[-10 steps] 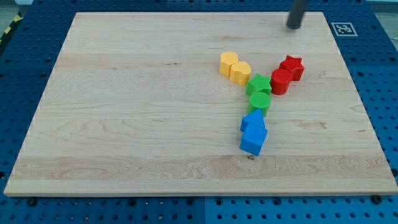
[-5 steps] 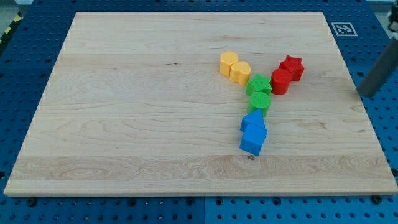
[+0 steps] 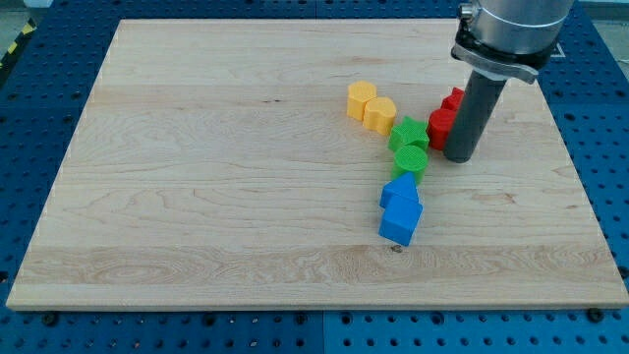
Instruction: Seperate the line of blocks
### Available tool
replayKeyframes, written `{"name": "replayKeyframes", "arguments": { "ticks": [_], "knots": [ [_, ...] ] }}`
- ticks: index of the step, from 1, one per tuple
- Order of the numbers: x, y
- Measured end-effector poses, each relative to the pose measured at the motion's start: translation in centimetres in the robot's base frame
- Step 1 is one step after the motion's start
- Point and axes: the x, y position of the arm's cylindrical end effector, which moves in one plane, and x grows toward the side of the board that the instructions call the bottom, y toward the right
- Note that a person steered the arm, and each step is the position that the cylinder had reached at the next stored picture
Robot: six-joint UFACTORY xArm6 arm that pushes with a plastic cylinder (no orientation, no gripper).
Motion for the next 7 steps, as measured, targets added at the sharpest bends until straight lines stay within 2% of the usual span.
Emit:
{"name": "replayKeyframes", "arguments": {
  "ticks": [2, 4, 7],
  "knots": [
    [0.0, -0.1],
    [0.0, -4.3],
    [-0.4, -3.2]
  ]
}}
